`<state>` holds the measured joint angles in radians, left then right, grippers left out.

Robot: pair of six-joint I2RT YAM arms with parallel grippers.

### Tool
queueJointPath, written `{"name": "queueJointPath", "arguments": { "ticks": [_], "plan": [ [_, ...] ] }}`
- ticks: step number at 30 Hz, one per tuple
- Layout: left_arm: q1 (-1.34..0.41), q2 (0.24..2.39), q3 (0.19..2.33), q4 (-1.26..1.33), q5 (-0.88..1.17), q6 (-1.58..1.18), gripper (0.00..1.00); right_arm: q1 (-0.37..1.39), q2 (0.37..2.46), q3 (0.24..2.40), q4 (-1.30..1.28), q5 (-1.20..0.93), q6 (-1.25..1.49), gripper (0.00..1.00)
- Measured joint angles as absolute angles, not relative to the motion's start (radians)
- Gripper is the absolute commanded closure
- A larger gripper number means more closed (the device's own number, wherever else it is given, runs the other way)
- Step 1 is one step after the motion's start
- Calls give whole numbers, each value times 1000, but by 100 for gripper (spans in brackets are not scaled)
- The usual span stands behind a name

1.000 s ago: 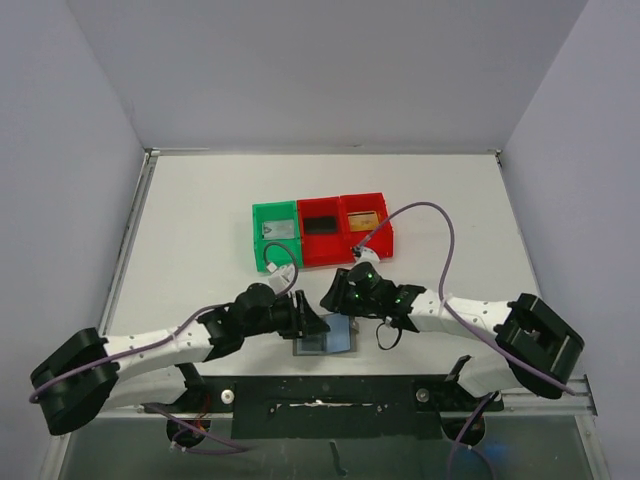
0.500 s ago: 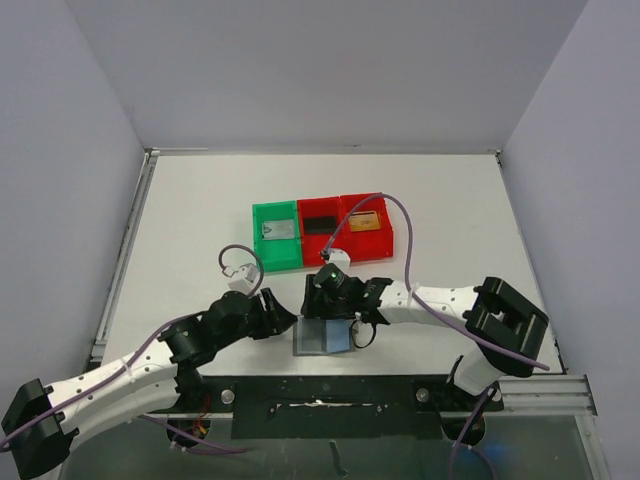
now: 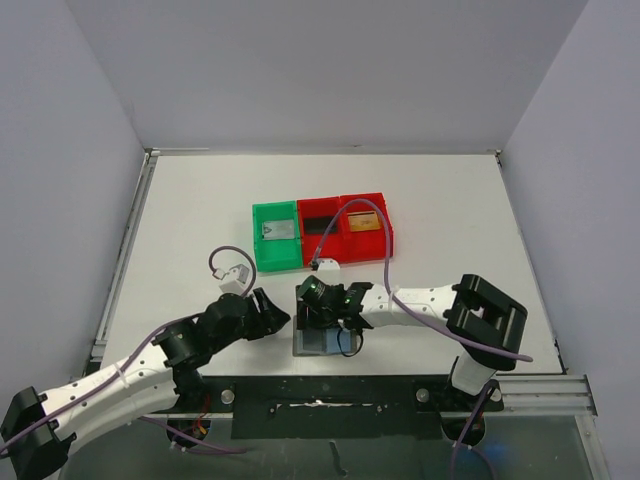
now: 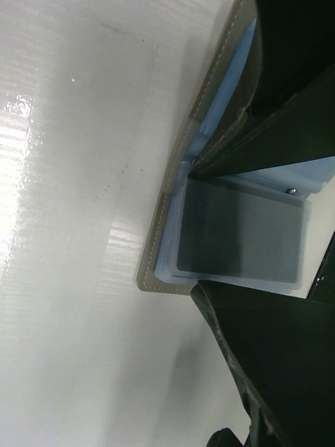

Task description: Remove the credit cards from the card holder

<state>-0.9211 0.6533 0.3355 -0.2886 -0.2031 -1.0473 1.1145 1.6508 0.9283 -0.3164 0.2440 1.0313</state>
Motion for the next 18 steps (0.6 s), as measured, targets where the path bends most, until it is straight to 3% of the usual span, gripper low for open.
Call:
{"name": "queueJointPath", "arguments": {
  "ticks": [11, 18],
  "plan": [
    [-921, 704, 336, -287, -200, -1053, 49, 1122, 1719, 991, -311, 256, 1053, 36],
    [-921, 705, 329, -266, -179, -1058, 49, 1099, 1642, 853, -138, 219, 1059, 37]
  ]
}}
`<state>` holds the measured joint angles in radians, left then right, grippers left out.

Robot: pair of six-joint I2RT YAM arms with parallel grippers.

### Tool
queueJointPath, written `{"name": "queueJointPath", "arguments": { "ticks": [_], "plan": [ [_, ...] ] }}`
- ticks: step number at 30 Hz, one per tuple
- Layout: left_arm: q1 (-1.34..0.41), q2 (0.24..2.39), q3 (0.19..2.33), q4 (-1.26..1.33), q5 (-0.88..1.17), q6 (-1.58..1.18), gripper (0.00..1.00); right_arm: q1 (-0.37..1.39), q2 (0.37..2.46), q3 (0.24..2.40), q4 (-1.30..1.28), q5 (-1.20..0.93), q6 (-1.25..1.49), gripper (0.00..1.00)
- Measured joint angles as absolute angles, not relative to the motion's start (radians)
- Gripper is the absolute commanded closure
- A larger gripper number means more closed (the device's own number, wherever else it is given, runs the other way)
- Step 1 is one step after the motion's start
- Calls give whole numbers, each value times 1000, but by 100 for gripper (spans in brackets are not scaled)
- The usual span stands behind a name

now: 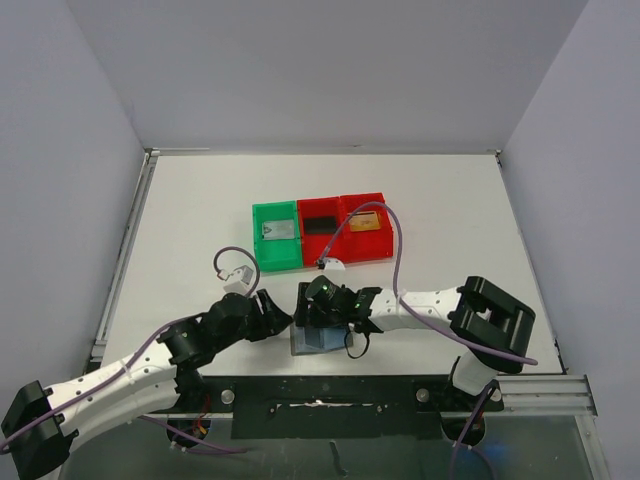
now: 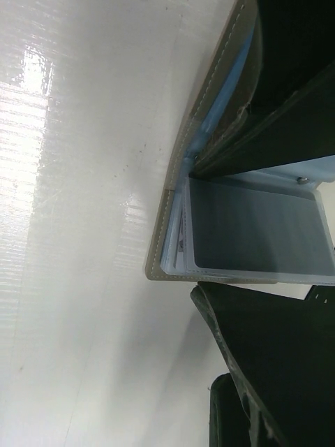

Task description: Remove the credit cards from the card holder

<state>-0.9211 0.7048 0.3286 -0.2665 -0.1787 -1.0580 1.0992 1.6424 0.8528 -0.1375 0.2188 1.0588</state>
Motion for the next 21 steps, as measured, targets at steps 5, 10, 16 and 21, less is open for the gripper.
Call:
{"name": "queueJointPath", "arguments": {
  "ticks": [5, 10, 16, 21],
  "plan": [
    [-921, 708, 297, -184, -131, -1058, 50, 1084, 1620, 797, -47, 182, 1071, 41],
    [-910, 745, 253, -60, -95, -1064, 54, 1076, 1622, 780, -14, 171, 1070, 44],
    [-906, 778, 189, 104, -62, -1092, 55, 1070, 1612, 754, 22, 162, 1069, 45],
    [-899, 827, 129, 267, -31, -1135, 55, 1061, 1604, 732, 54, 145, 1061, 45]
  ]
}}
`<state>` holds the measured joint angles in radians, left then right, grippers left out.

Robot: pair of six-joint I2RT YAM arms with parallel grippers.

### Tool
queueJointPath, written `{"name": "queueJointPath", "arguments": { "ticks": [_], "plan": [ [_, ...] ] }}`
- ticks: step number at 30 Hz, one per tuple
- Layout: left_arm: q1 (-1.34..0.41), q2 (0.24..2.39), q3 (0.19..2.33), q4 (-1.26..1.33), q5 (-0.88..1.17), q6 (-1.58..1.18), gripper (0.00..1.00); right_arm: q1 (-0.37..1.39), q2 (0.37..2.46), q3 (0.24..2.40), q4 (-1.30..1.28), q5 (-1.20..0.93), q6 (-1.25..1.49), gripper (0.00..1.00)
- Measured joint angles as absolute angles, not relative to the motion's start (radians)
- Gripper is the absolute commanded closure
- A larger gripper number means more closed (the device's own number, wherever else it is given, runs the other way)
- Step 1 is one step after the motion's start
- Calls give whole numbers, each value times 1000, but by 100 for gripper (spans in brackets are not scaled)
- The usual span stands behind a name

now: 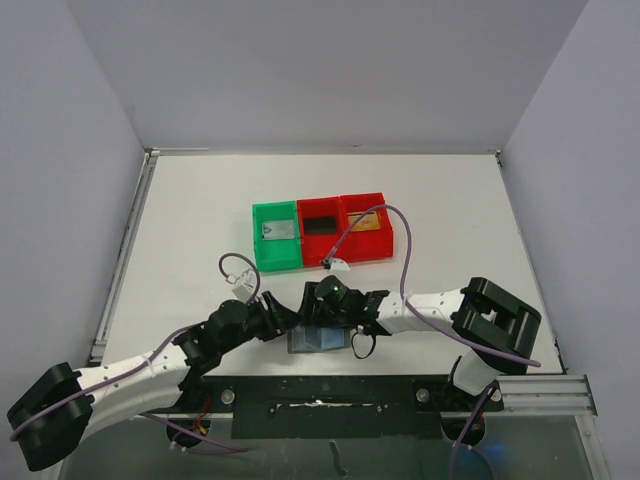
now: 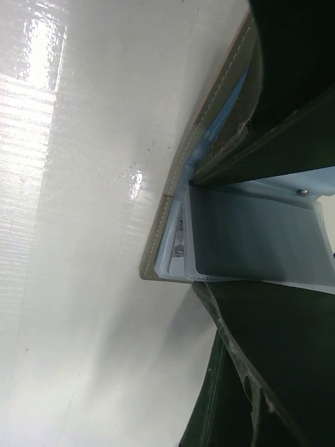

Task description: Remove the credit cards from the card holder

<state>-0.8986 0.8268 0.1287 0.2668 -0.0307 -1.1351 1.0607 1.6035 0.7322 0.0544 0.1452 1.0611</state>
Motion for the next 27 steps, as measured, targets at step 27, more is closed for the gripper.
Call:
{"name": "queueJointPath", "arguments": {
  "ticks": [27],
  "plan": [
    [-931, 627, 49, 134, 72, -1203, 56, 1026, 1599, 669, 193, 74, 1120, 48]
  ]
}}
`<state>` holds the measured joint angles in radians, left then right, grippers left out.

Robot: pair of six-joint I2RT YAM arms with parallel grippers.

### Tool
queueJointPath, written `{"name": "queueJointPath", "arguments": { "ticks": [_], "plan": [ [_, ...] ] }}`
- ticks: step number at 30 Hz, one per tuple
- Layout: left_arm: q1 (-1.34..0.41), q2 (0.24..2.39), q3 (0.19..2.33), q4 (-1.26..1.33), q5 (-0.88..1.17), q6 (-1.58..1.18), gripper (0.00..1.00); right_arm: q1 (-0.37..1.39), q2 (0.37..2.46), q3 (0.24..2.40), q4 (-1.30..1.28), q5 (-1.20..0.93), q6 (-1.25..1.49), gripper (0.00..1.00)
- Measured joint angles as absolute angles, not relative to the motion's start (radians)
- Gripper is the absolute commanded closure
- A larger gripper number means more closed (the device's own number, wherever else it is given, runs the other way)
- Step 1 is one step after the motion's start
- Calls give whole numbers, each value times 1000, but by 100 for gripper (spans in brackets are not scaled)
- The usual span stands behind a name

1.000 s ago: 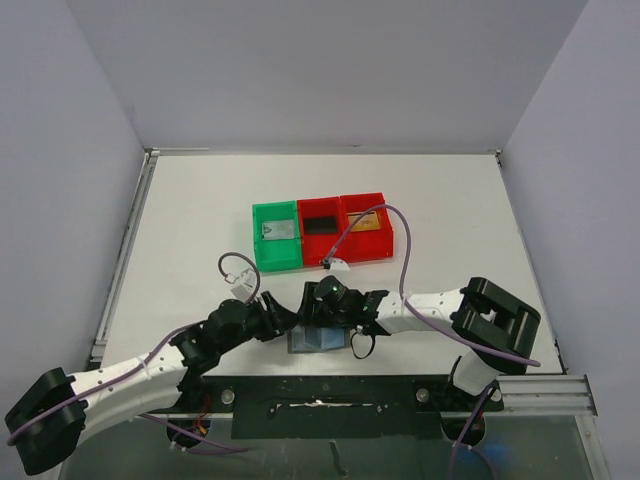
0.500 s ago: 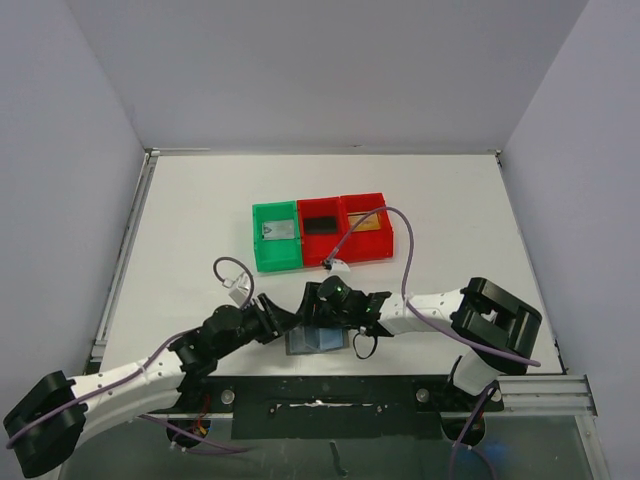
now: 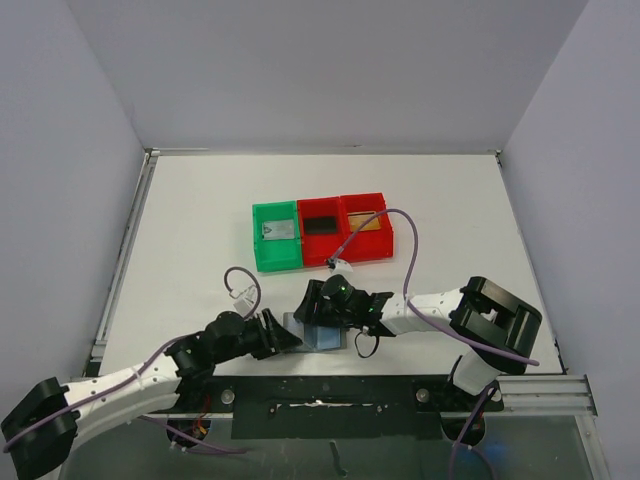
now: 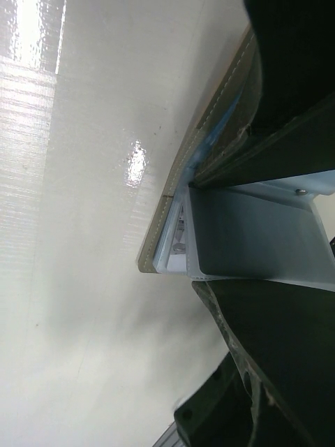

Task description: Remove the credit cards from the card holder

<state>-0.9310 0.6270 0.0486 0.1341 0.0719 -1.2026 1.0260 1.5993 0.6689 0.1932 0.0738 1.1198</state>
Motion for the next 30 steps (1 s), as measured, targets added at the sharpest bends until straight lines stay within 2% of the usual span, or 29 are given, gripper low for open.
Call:
{"name": "queueJointPath", "arguments": {
  "ticks": [10, 16, 23, 30],
  "plan": [
    [-937, 938, 104, 307, 155, -1147, 56, 1021, 1599, 662, 206, 67, 1120, 48],
    [-941, 981, 125, 371, 166, -1135, 55, 1021, 1599, 660, 209, 67, 1119, 47],
    [-941, 1050, 155, 401, 179, -1114, 55, 1021, 1581, 657, 206, 64, 1112, 34],
    [-942, 1141, 187, 432, 191, -1090, 55, 1023, 1509, 750, -73, 184, 1066, 30]
  ]
}}
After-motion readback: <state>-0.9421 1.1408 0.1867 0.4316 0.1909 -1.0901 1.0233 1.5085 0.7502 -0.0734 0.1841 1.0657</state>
